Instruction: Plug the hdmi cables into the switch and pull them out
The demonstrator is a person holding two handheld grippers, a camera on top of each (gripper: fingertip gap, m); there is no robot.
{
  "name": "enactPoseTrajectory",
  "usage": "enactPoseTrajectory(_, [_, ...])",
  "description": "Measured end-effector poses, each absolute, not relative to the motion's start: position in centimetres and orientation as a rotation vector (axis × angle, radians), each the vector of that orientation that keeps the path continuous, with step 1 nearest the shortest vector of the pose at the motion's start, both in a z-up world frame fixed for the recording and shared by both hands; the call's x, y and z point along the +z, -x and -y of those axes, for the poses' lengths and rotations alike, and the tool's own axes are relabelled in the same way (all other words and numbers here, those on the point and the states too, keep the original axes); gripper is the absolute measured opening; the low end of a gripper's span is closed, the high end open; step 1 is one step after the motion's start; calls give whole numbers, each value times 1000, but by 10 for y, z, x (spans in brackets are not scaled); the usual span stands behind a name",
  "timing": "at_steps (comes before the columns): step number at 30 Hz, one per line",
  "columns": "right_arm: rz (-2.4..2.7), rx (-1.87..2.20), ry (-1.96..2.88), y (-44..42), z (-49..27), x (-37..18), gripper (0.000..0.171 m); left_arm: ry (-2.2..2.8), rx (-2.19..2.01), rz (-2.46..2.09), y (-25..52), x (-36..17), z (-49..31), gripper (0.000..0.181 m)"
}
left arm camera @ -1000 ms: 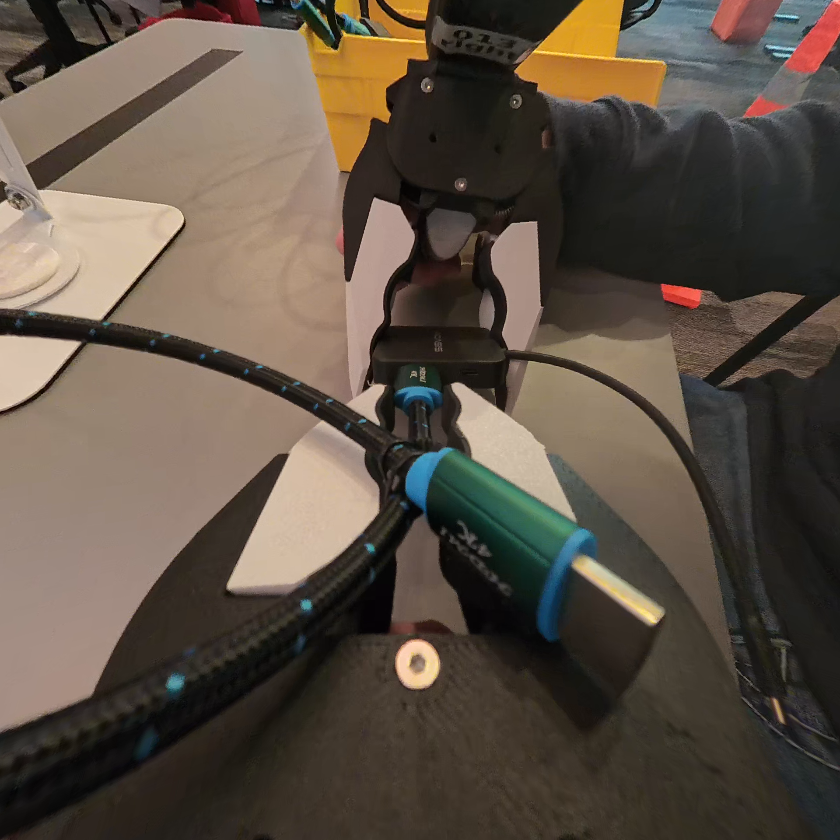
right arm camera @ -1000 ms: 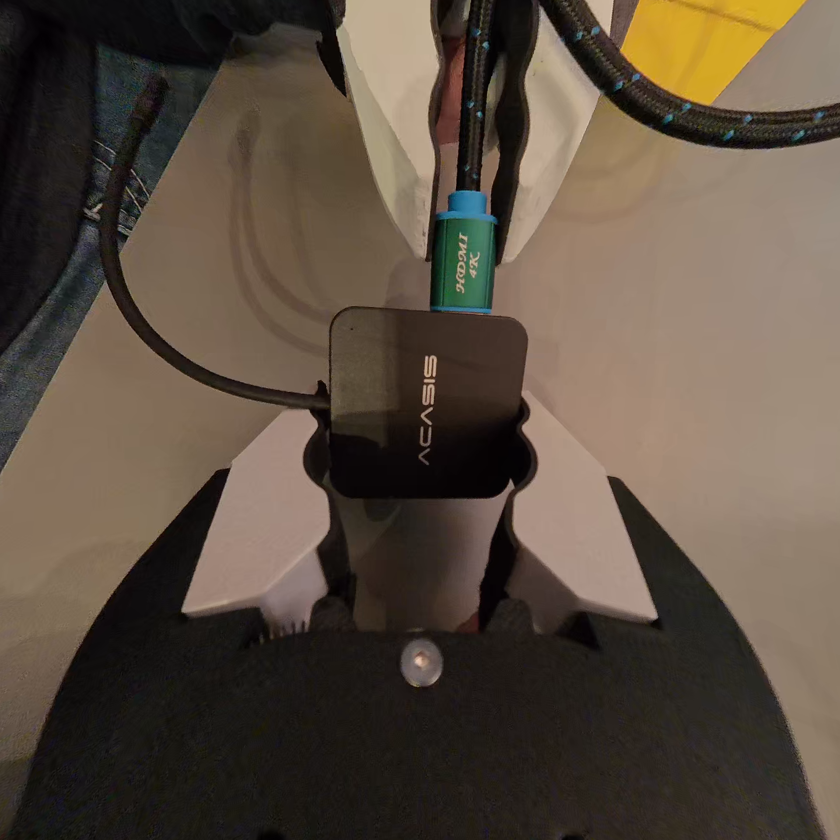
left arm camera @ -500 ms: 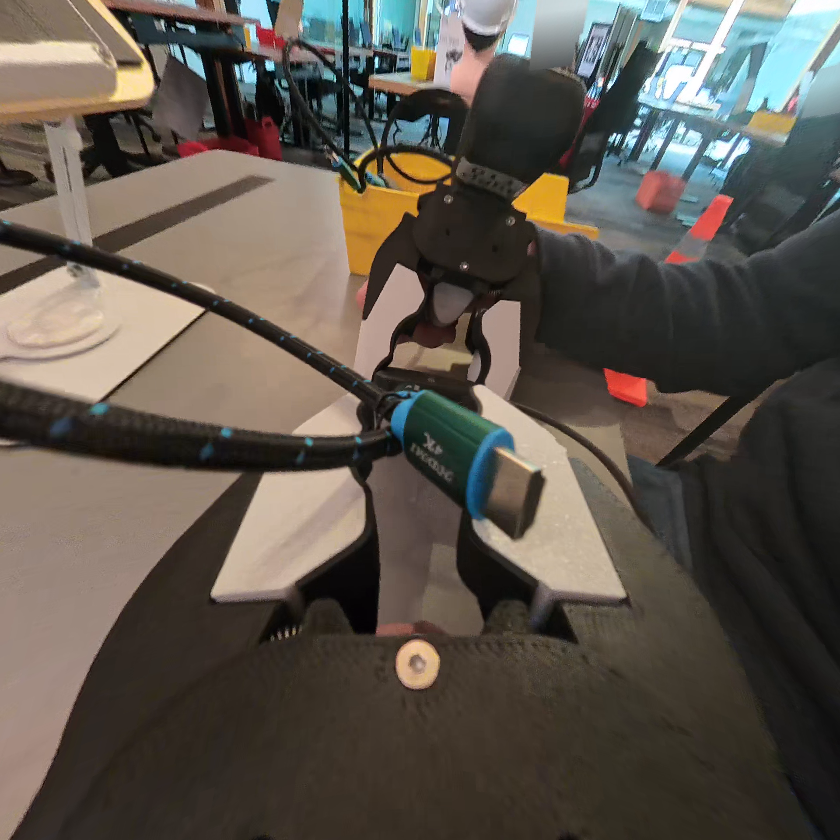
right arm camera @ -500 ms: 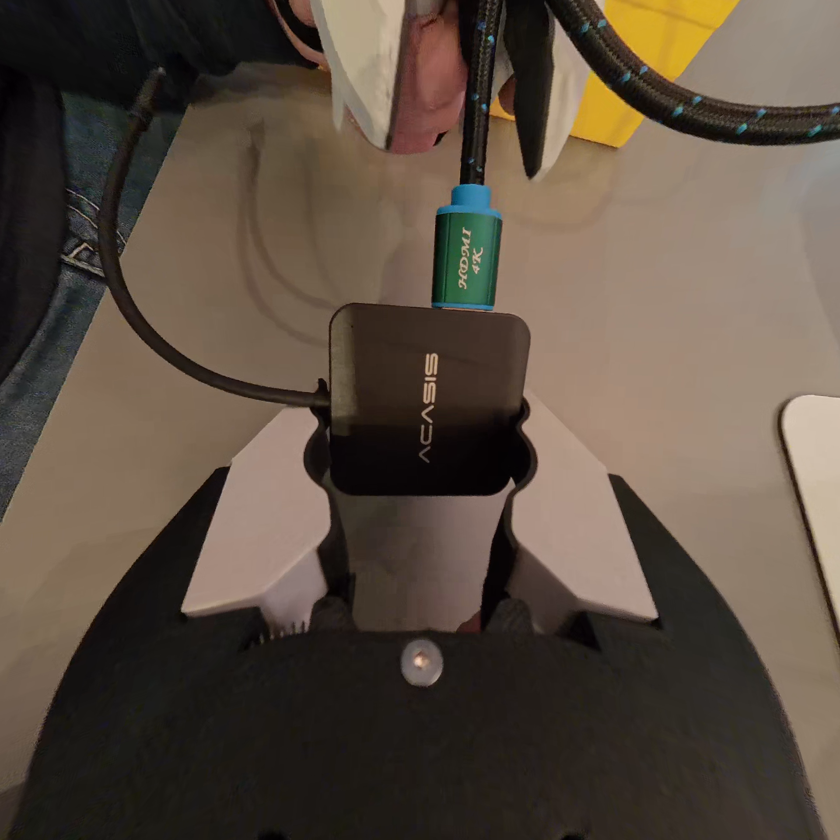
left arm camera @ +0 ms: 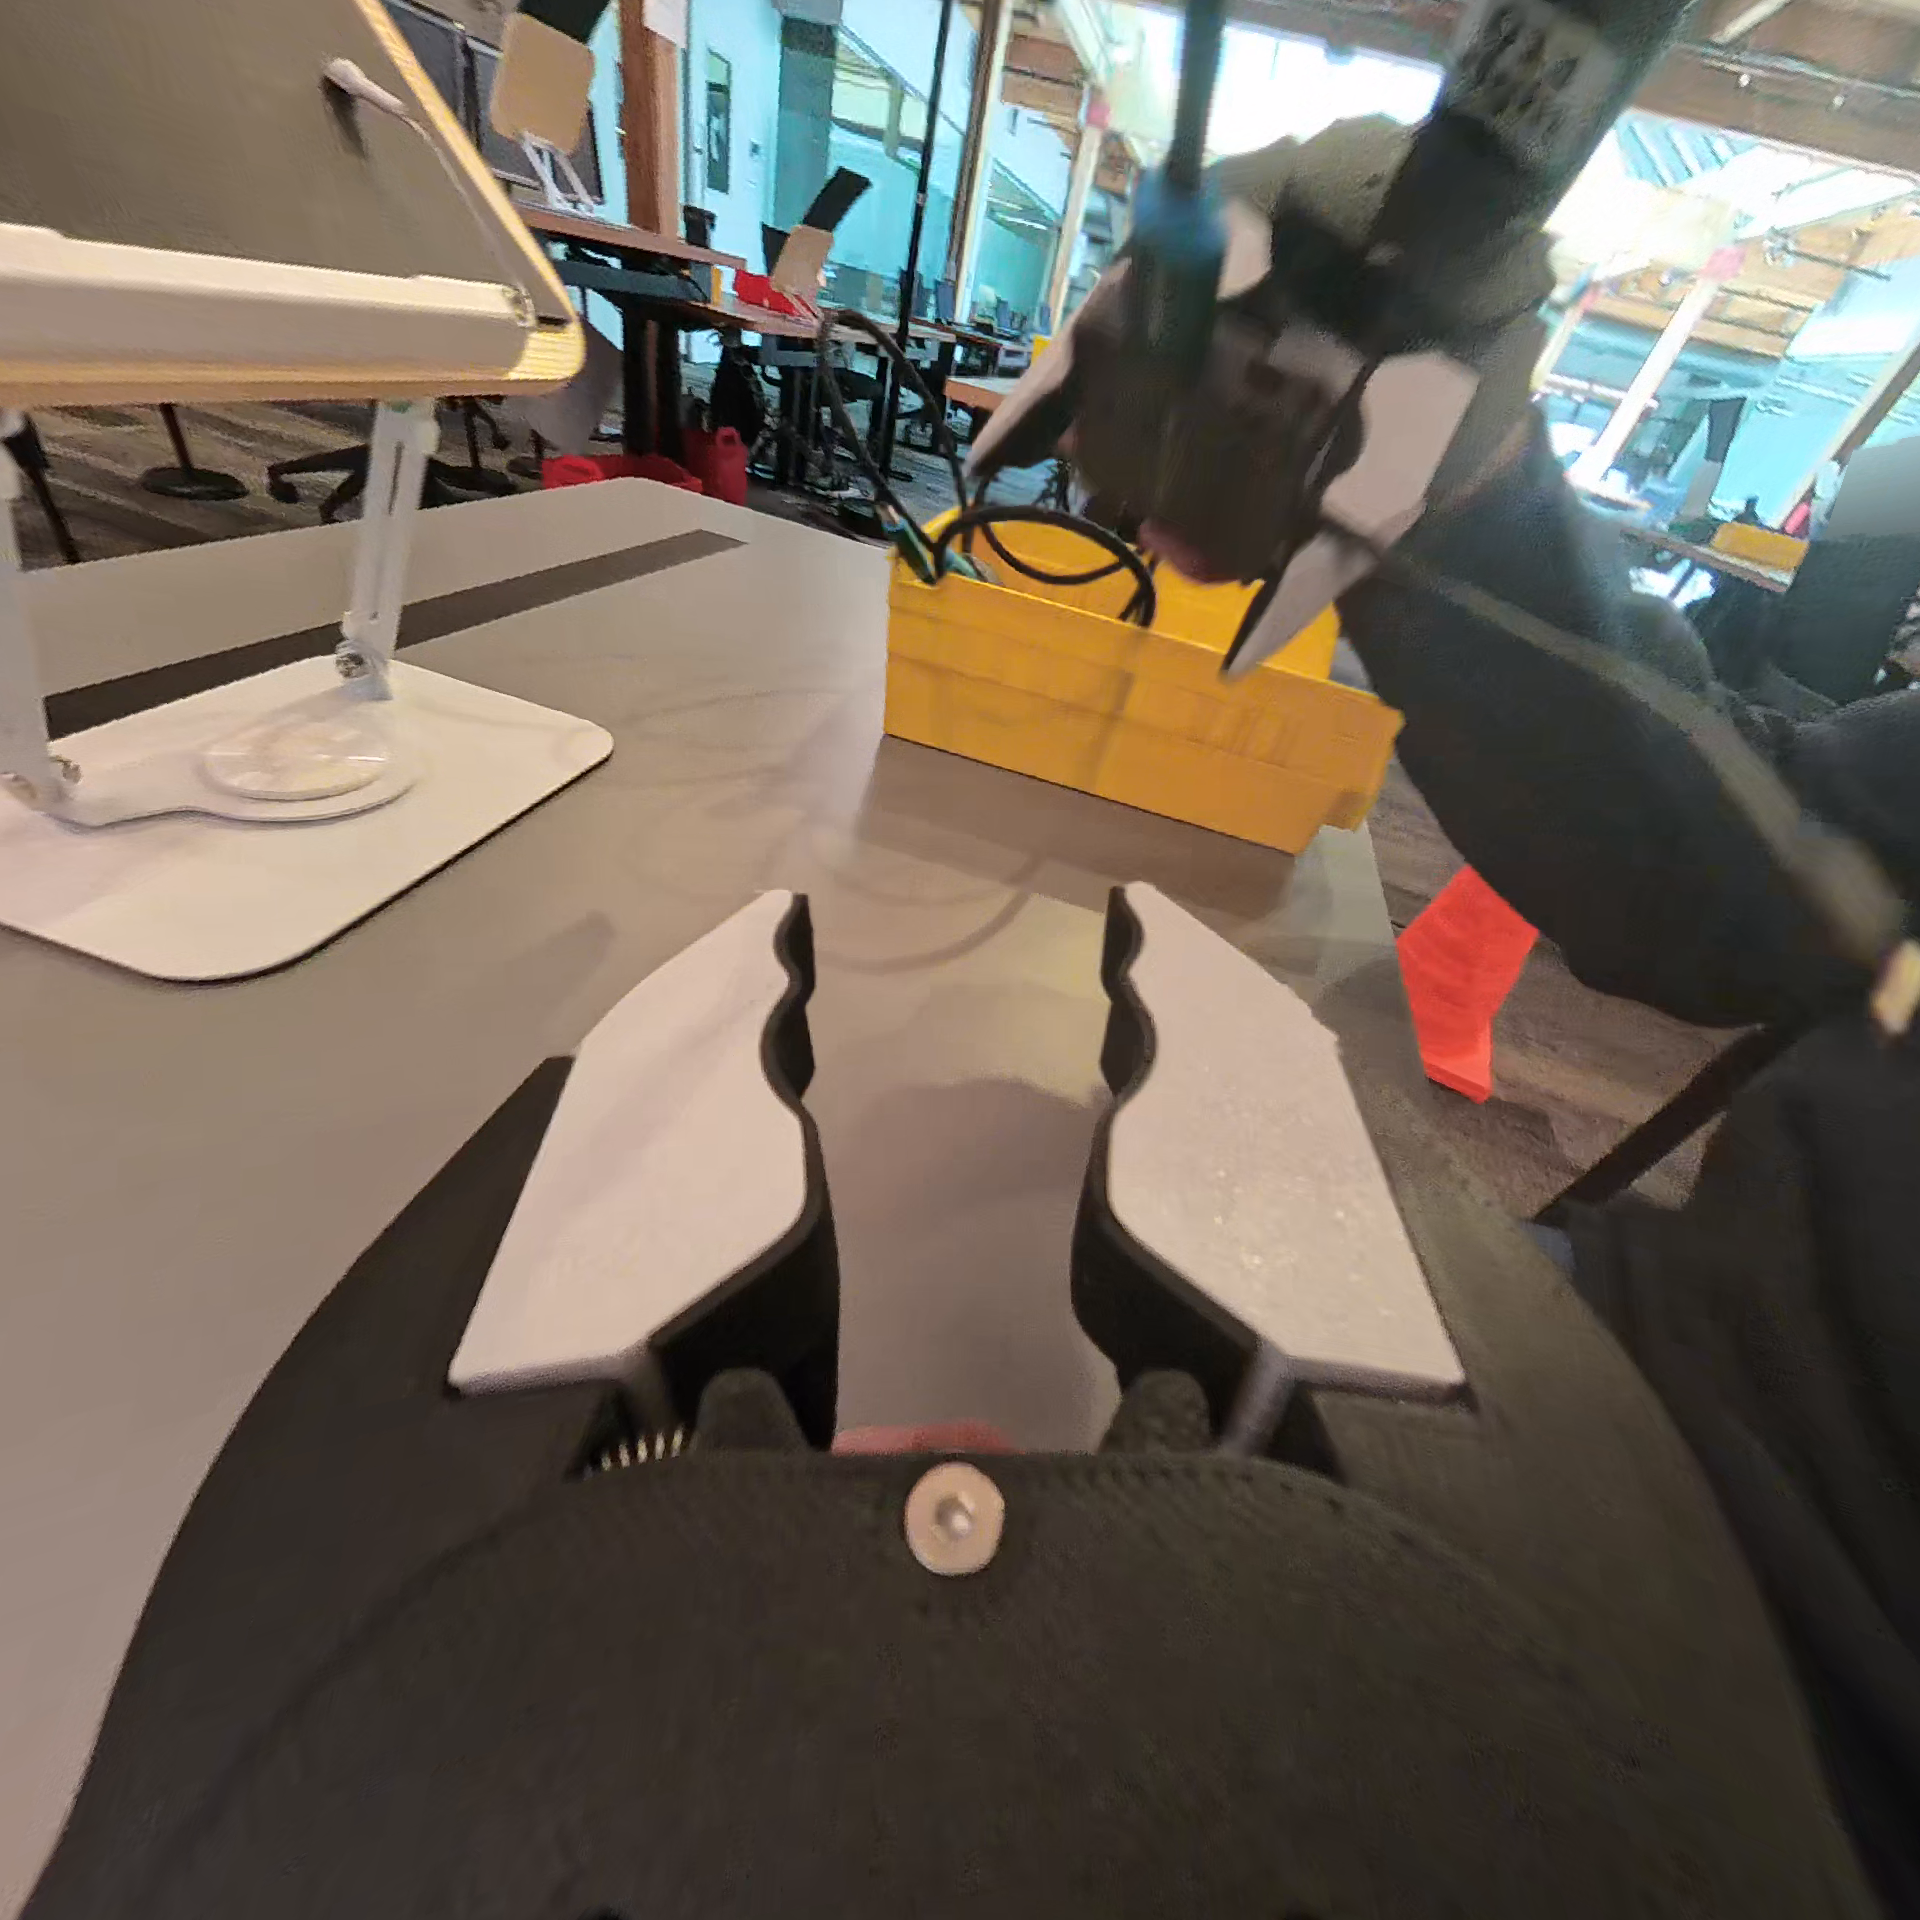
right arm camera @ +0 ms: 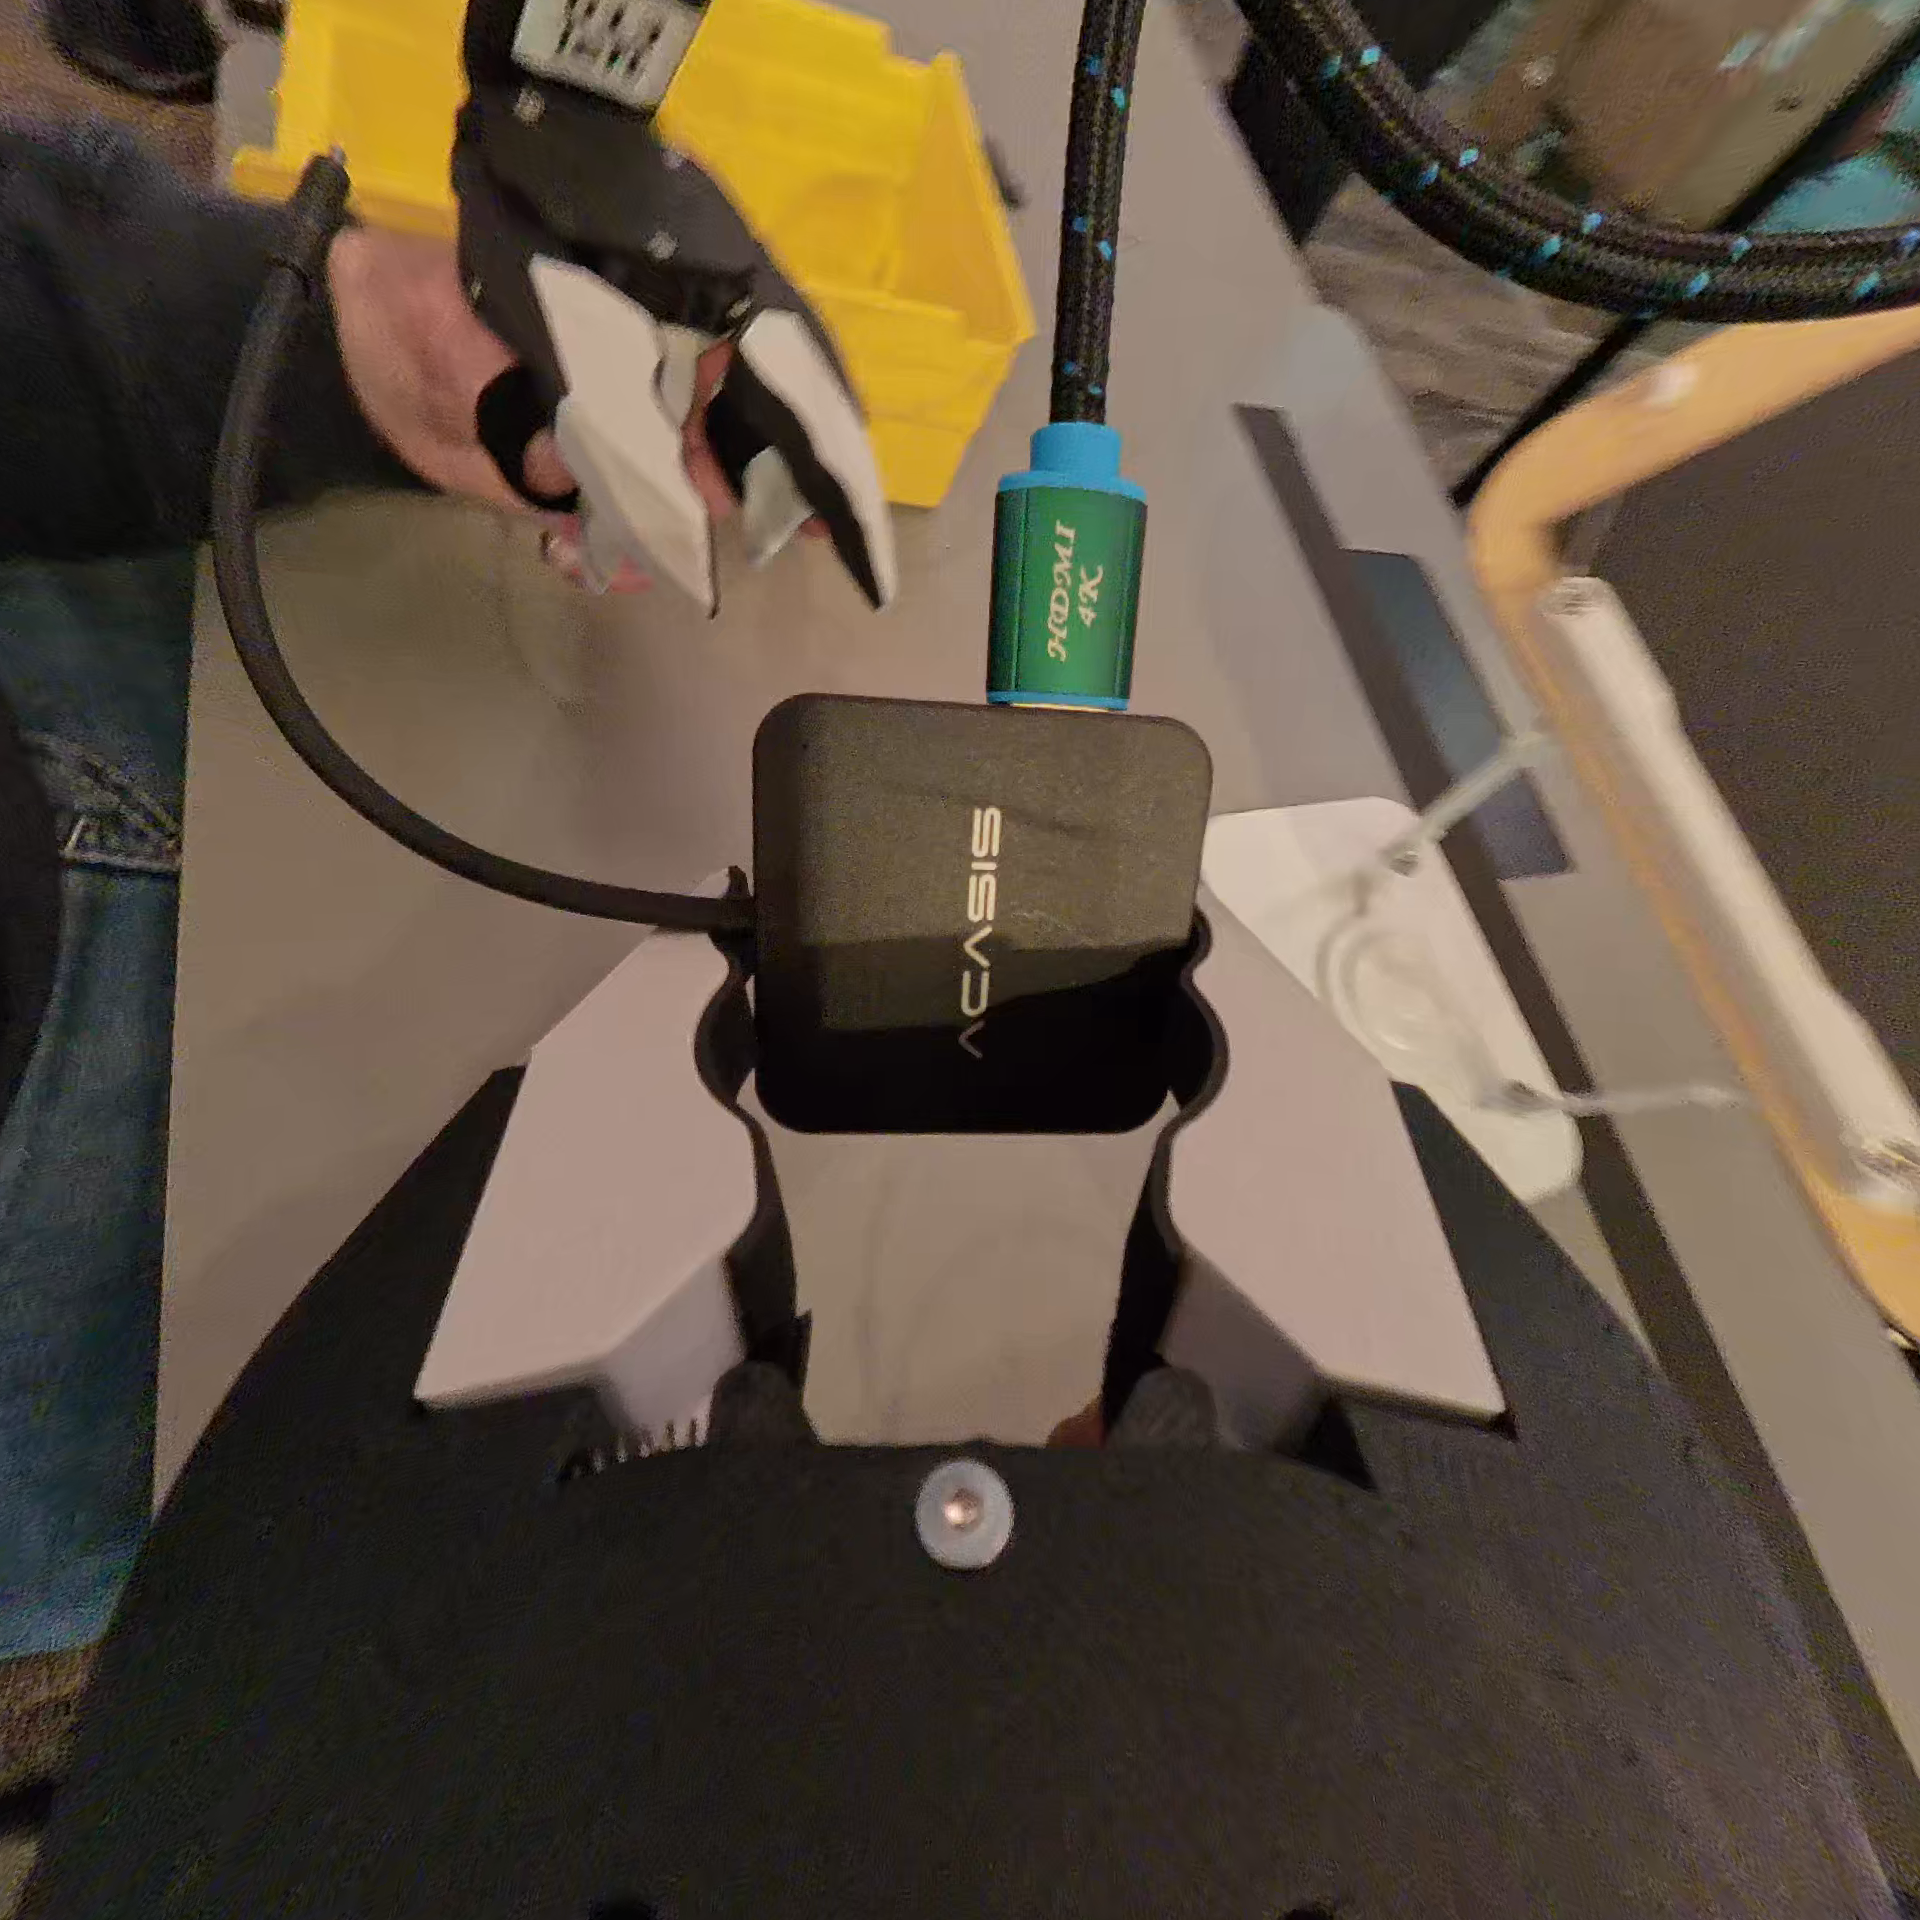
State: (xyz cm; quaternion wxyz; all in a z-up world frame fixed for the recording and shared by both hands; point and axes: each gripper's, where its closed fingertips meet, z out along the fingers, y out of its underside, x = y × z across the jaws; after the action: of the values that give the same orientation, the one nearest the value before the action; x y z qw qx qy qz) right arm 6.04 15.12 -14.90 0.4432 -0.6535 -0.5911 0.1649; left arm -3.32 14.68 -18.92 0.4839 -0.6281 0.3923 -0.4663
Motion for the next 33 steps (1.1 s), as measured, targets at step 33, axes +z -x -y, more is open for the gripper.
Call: enactPoseTrajectory(33, [610,-152,2326,-394,-161,-201,77,1659,-965,-1141,-3,-217,-137,53])
